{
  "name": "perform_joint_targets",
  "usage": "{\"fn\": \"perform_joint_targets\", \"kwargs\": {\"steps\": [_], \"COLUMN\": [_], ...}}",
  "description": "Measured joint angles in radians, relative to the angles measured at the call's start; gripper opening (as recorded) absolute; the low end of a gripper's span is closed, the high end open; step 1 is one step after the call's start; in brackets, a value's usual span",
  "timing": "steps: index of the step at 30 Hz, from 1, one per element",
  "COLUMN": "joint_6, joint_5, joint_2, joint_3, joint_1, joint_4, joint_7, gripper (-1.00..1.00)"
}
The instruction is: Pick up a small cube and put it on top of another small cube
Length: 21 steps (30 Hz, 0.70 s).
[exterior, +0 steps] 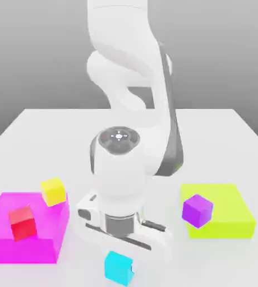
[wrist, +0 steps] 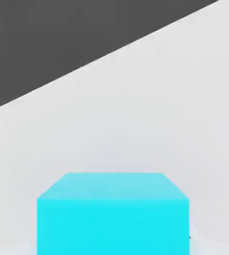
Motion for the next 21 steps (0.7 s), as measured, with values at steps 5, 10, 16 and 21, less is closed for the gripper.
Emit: {"fn": "perform_joint_targets", "kwargs": {"steps": [5, 10, 16, 21], "joint_6": [-0.192, -0.354, -0.236, -0.242], "joint_5": [0.023, 0.057, 0.075, 0.072], "joint_2": [-0.171, -0.302, -0.208, -0.212], "joint_3": [-0.097, -0.189, -0.161, -0.161], "joint_1": [-0.095, -0.294, -0.296, -0.294], "joint_4": [0.019, 0.053, 0.029, 0.03], "joint_7": [0.063, 0.143, 0.14, 0.142], "gripper": [-1.0, -1.0, 1.0, 1.0]}}
